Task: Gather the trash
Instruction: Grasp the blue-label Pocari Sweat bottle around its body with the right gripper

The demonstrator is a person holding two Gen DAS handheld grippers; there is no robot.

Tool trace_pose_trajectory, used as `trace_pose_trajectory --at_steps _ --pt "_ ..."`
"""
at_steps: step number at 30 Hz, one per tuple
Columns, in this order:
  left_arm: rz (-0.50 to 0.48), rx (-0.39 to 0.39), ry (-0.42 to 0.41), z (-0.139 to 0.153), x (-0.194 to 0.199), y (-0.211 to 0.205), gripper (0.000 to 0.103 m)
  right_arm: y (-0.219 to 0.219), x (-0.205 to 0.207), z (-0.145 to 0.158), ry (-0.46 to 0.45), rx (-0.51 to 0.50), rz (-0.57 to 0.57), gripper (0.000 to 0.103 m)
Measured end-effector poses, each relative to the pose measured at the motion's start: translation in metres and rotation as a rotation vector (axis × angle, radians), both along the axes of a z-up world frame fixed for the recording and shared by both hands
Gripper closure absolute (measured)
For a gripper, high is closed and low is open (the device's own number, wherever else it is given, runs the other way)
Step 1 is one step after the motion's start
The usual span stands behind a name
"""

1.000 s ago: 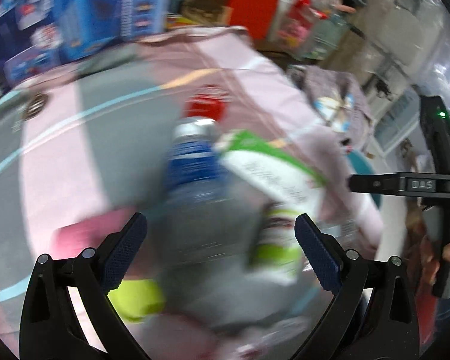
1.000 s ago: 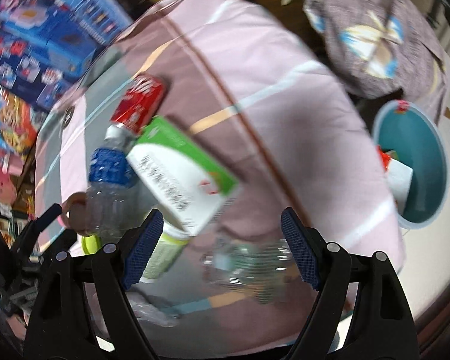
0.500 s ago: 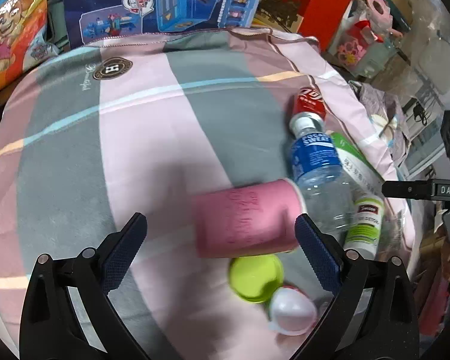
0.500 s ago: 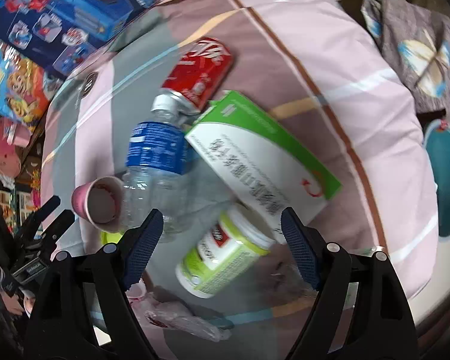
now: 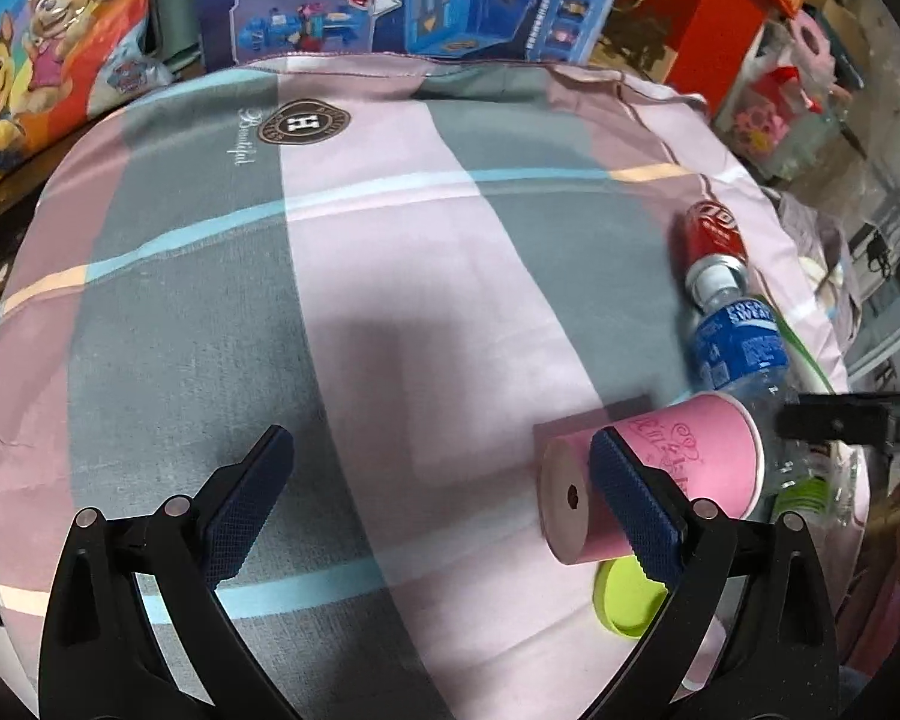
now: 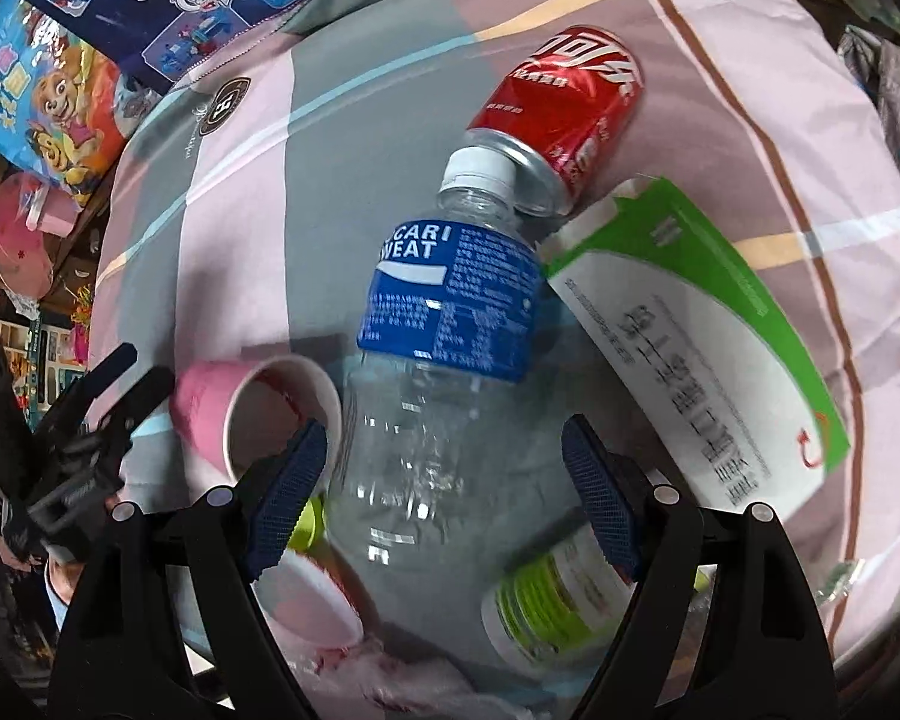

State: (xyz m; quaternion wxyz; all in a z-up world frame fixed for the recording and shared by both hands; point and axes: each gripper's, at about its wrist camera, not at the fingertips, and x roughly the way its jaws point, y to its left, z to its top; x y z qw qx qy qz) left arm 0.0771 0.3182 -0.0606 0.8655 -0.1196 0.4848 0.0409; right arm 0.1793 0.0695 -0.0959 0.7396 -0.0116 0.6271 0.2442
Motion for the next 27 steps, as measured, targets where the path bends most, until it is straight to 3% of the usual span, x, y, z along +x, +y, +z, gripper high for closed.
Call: trace_pose_trajectory --at_steps 7,8,9,11,19,23,27 --pt "-0.174 0.019 -0.006 0.001 -0.009 -0.034 0.004 0.012 0.007 -0.015 0.026 0.000 0.010 0.026" --pt "-0.213 0.024 -0.006 0.001 -0.011 -0.043 0.004 0.013 0.007 -0.016 0.020 0.006 0.008 0.028" --pt "-0.248 0.026 -0.001 0.001 -0.011 -0.049 0.004 0.015 0.008 -0.017 0.013 0.010 0.018 0.038" --pt "-0.302 0.047 0.011 0.001 -0.013 -0.061 0.004 0.016 0.006 -0.017 0.010 0.031 0.036 0.040" --pt "-0.498 0.135 0.004 0.003 -0.010 -0.095 0.004 -0.003 -0.007 0.014 -0.035 0.090 0.049 0.041" --pt "-0.624 0.176 0.045 -0.008 0.007 -0.114 0.004 -0.019 -0.011 0.024 -0.047 0.093 0.031 0.041" --pt "-0.690 0.212 0.070 -0.023 0.015 -0.132 0.004 -0.039 -0.014 0.029 -0.048 0.104 -0.011 0.041"
